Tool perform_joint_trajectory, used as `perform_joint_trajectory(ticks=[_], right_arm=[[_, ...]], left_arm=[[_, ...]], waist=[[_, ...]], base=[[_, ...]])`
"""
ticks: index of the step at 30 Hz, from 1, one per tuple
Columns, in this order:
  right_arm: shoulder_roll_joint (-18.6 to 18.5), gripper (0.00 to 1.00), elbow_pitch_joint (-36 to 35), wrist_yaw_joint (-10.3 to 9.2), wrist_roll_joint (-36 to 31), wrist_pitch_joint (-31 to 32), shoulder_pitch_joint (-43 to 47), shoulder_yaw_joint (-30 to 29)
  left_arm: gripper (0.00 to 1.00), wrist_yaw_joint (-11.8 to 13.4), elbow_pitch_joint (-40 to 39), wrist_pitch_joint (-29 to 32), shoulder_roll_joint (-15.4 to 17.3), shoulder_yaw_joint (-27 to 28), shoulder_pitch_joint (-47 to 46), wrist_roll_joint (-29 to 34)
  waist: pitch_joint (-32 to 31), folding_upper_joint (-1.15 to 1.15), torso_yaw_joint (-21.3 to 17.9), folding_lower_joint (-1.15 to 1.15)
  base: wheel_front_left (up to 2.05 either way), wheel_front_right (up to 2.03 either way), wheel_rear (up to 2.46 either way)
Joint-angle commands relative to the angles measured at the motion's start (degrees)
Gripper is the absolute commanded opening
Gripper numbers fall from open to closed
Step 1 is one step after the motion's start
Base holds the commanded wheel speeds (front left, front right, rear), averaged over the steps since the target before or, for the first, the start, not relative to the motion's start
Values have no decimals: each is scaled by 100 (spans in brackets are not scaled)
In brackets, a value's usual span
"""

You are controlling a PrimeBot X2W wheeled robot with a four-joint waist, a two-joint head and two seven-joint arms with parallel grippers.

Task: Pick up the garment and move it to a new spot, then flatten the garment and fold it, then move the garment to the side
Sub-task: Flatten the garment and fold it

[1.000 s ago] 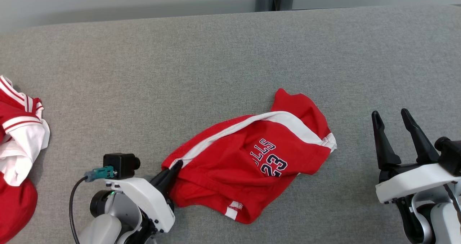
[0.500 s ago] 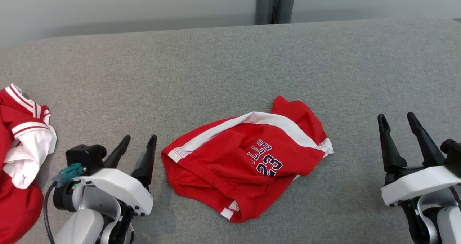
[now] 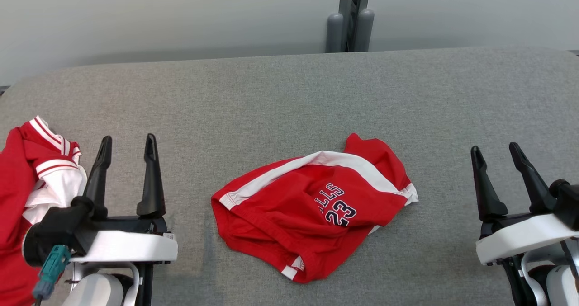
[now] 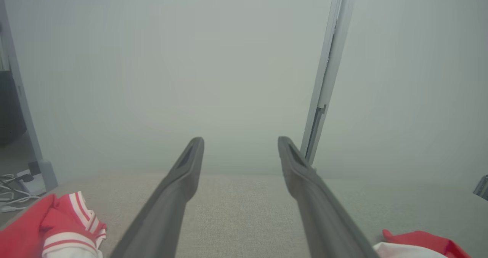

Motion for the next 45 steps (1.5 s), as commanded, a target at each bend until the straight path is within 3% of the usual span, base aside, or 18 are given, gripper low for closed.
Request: perform_joint_trajectory(ticks=[1,16,33,40,45], right_arm=[[17,100,-78,2,-36,47,95,25],[109,100,-323,2,-119,179,453,78],[108,100,-300,2,-72,151,323,98],[98,100,-259,2,-27,112,255,183],[68,100,-179,3,14,92,186,208]], left_arm=[[100,68,-141,-59,44,96,125,250],[100,-205,174,-18,179,194,509,348],[100,-90,131,244,201,51,347,400],[100,-359,349,1003,134,-332,239,132],[100,-693,677,1593,13,-544,240,-357]], waist=[[-73,0,28,0],[-236,0,22,0],[-175,0,-53,0],[-14,0,-202,0],[124,0,-314,0]], base=[[0,0,0],[0,0,0],[0,0,0],[0,0,0],[0,0,0]])
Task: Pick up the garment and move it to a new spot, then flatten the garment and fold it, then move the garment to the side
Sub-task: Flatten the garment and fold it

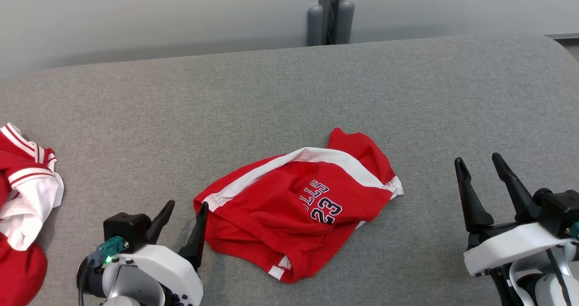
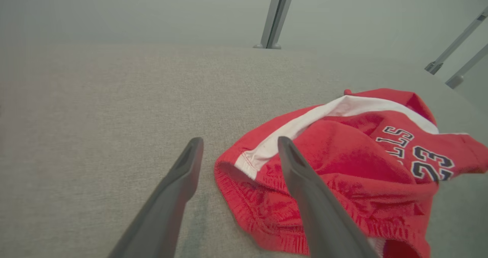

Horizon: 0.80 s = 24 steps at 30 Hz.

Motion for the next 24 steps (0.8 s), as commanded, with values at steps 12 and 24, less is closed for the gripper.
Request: perform_joint_trajectory(ticks=[12,24], right_arm=[[-32,100,185,2,99,-124,-276,85],[-271,100,473,3,829,23,-361,748]], left_arm=[[100,-685,987,583,-195,-65,-587,-738],[0,-895,1408,383,-220,-10,-897,-803]], waist=[[413,0,-254,0],[608,0,-307,0]], base=[[0,0,0],[0,0,0]])
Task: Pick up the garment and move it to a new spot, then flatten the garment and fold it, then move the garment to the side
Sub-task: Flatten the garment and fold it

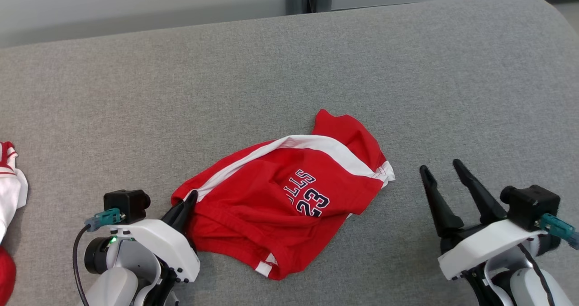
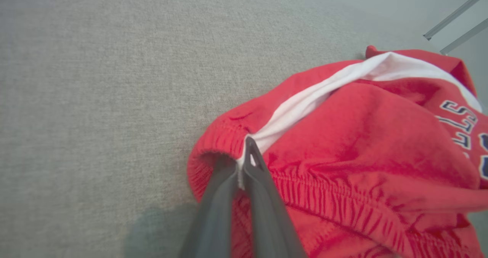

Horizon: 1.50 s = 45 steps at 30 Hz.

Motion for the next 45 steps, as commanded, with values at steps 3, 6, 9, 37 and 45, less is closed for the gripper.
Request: perform_joint_trajectory(ticks=[3,6,9,37,45], right_arm=[[-148,100,108,2,238,17,-154,307],[-219,100,216,3,642,-5,-321,715],[-332,100,348,3,983,10,-463,1136],[-1149,0,-276,3,1138,-1231,-1580,728],[-954,0,-1156,2,816,-1078,-2189,-273]], left_arm=[[0,-40,38,-61,23,-2,-138,39],[0,-41,79,-83,21,-24,-182,59],[0,-56,114,-93,3,-51,-226,66],[0,-39,-1399,-739,295,302,-864,279],[0,84,-2593,-480,565,413,-1643,597]], waist=[[32,0,46,0],[55,0,85,0],[73,0,132,0],[-19,0,212,0],[-180,0,248,0]], base=[[0,0,0],[0,0,0],[0,0,0],[0,0,0],[0,0,0]])
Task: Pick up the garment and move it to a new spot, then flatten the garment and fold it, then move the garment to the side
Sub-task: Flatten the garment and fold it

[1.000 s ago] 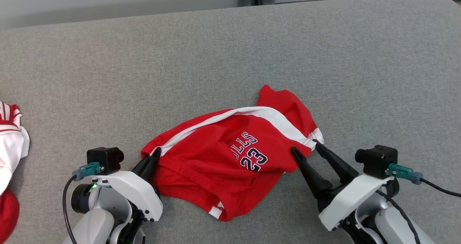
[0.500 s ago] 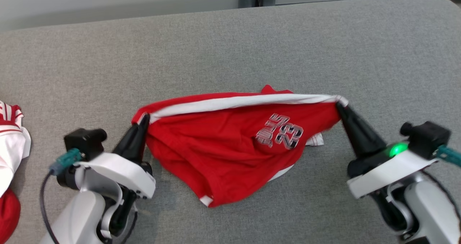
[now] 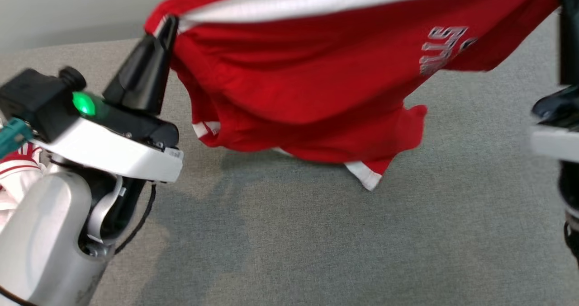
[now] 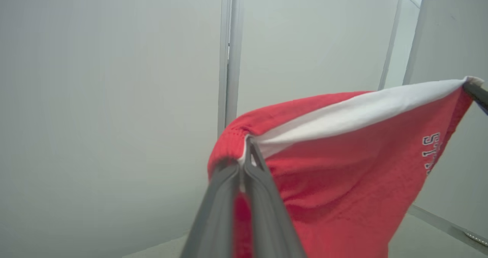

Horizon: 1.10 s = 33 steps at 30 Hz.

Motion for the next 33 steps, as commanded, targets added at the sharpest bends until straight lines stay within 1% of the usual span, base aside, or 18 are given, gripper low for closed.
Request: perform_joint_trajectory(ticks=[1,4,6,8,11,14,18,21,24,28,30,31,32,33], right_arm=[[56,0,-127,1,-72,17,-119,-155],[182,0,-435,1,-186,212,-281,-444],[238,0,-592,1,-223,382,-338,-504],[298,0,-726,1,-198,524,-384,-570],[352,0,-834,1,-162,710,-428,-567],[373,0,-778,1,-123,818,-465,-541],[335,0,-511,1,-10,872,-639,-420],[227,0,-56,2,139,850,-1026,-310],[126,0,655,1,256,795,-1647,-129],[50,0,1809,2,364,724,-2688,223],[51,0,2380,2,336,560,-3238,396],[72,0,2690,1,294,420,-3513,427],[72,0,2690,1,294,420,-3513,427],[110,0,3029,1,242,313,-3770,474]], left_arm=[[0,63,-125,44,66,35,-150,85],[0,164,-495,130,124,95,-364,196],[0,219,-682,189,160,131,-452,243],[0,243,-817,225,131,132,-514,193],[0,268,-877,261,131,118,-566,230],[0,298,-801,270,134,80,-586,289],[0,180,-565,254,51,31,-798,204],[0,0,-131,263,-2,-1,-1145,128],[0,-228,573,279,-117,-92,-1711,140],[0,-533,1872,299,-396,-266,-2671,169],[0,-655,2573,240,-566,-294,-3182,182],[0,-689,2927,178,-660,-248,-3424,144],[0,-689,2927,178,-660,-248,-3424,144],[0,-721,3279,118,-753,-212,-3657,101]], waist=[[-49,0,5,0],[-117,0,14,0],[-146,0,26,0],[-155,0,33,0],[-154,0,42,0],[-139,0,55,0],[-31,0,77,0],[137,0,100,0],[347,0,132,0],[671,0,223,0],[820,0,247,0],[889,0,246,0],[889,0,246,0],[940,0,242,0]], base=[[0,0,0],[0,0,0],[0,0,0],[0,0,0],[0,0,0],[0,0,0],[0,0,0],[0,0,0],[0,0,0],[0,0,0],[0,0,0],[0,0,0],[0,0,0],[0,0,0]])
